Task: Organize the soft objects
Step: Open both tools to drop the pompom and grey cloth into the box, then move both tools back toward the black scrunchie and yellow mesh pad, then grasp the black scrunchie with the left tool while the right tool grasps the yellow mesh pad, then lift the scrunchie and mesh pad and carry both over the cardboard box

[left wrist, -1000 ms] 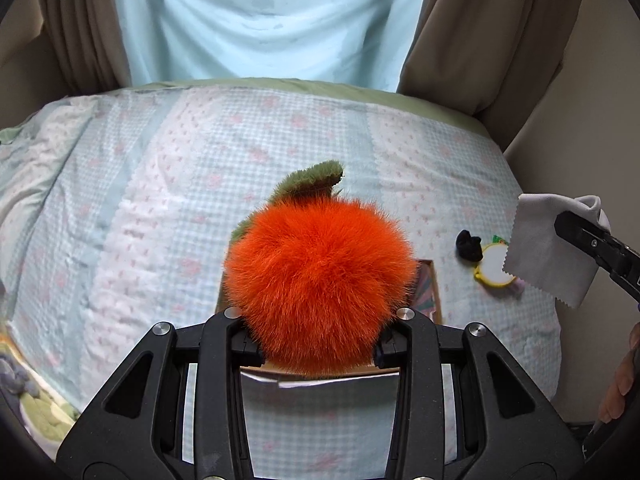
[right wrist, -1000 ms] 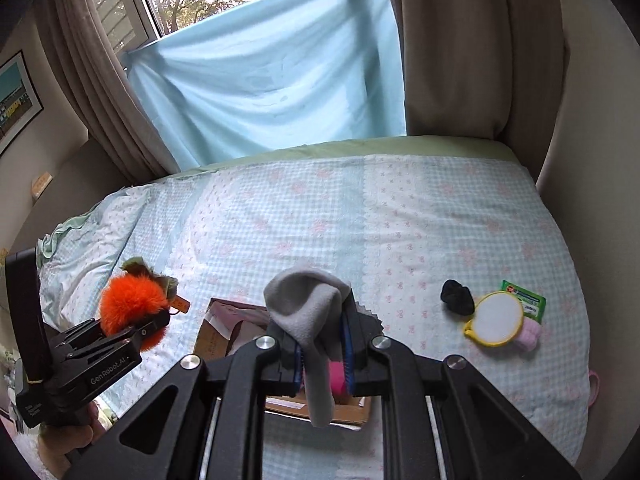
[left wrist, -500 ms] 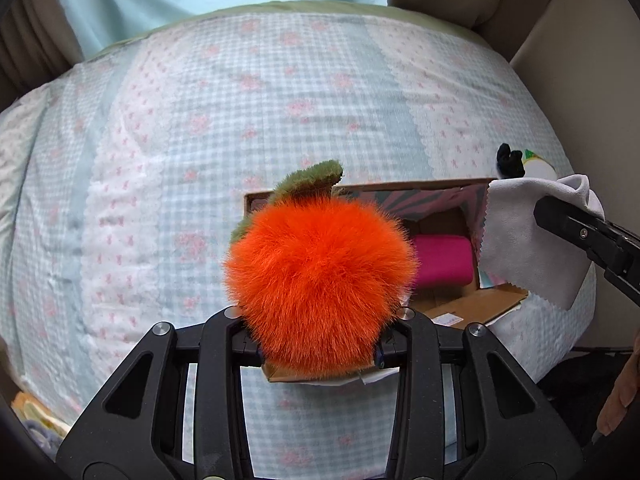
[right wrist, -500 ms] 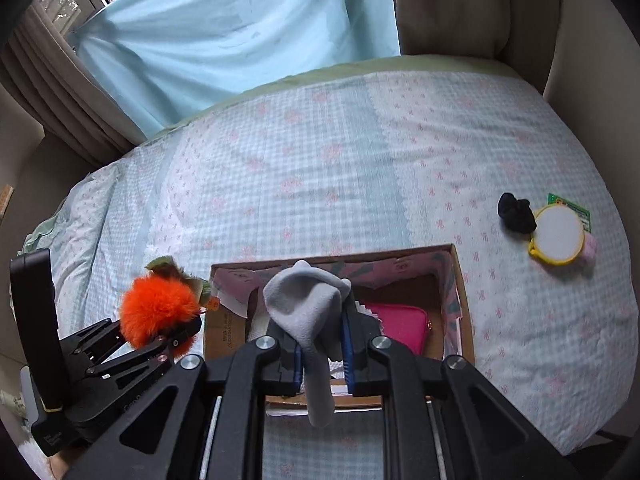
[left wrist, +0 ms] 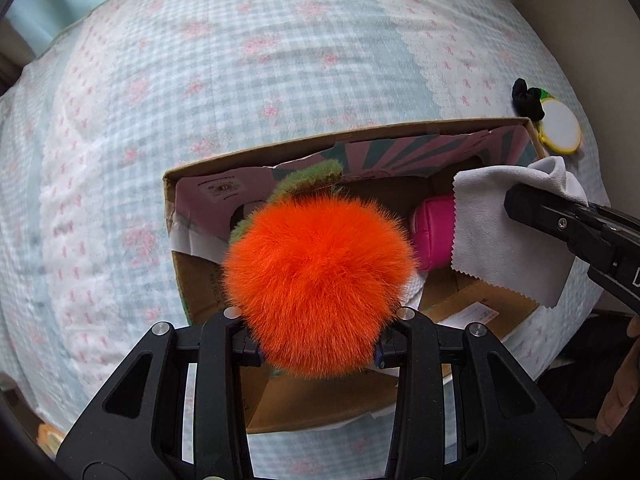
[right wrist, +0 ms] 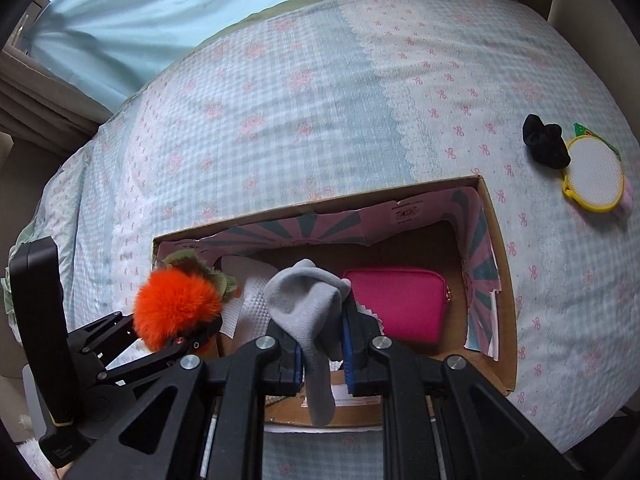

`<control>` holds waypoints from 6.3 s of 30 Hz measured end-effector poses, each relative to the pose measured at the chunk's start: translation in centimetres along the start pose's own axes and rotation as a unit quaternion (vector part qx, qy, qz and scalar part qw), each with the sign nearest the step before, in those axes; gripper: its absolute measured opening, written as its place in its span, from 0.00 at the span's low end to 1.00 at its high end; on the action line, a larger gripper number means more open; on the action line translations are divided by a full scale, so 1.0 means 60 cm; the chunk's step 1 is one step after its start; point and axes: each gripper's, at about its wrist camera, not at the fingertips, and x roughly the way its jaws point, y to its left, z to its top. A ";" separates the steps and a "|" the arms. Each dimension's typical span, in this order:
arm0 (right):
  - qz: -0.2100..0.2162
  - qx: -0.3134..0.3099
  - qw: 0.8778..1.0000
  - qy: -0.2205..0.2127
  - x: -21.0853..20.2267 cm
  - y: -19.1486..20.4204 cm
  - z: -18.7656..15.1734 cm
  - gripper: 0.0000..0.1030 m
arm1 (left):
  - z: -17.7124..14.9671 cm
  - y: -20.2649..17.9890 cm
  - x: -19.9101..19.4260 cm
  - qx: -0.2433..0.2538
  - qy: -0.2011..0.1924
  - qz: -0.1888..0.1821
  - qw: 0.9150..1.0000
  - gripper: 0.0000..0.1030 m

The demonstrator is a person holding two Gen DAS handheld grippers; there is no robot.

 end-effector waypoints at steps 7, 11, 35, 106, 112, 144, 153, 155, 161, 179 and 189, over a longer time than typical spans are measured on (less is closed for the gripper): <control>0.005 0.034 0.999 -0.018 0.009 -0.012 0.017 1.00 | -0.001 -0.011 -0.013 0.040 -0.014 -0.003 0.999 1.00; 0.008 0.047 0.999 -0.021 0.011 -0.029 0.013 1.00 | -0.017 -0.015 -0.006 0.039 -0.001 -0.009 0.999 1.00; -0.025 -0.067 0.994 -0.083 -0.175 0.017 -0.038 1.00 | -0.071 -0.031 -0.213 -0.028 -0.094 0.013 0.995 1.00; -0.041 -0.475 0.879 -0.029 -0.014 -0.562 0.118 1.00 | 0.304 -0.523 0.237 0.014 -0.038 -0.045 0.998 1.00; -0.017 -0.485 0.874 -0.037 0.000 -0.547 0.133 1.00 | 0.322 -0.515 0.277 -0.001 -0.035 -0.050 0.998 0.99; -0.005 -0.510 0.860 0.019 0.101 -0.500 0.158 0.45 | 0.341 -0.492 0.282 0.011 -0.049 -0.050 0.998 0.14; 0.003 -0.498 0.867 0.015 0.088 -0.492 0.153 0.32 | 0.327 -0.474 0.248 0.004 -0.060 -0.048 0.997 0.14; 0.006 -0.491 0.871 0.010 0.082 -0.491 0.157 0.30 | 0.326 -0.471 0.237 0.000 -0.065 -0.049 0.997 0.14; 0.021 -0.460 0.887 -0.012 0.050 -0.494 0.187 0.29 | 0.324 -0.461 0.199 -0.014 -0.081 -0.047 0.996 0.14; 0.032 -0.316 0.943 -0.102 -0.216 -0.468 0.223 0.29 | 0.260 -0.434 -0.081 -0.067 -0.176 -0.066 0.980 0.14; 0.028 -0.300 0.943 -0.141 -0.374 -0.365 0.176 0.29 | 0.142 -0.340 -0.254 -0.117 -0.218 -0.062 0.967 0.14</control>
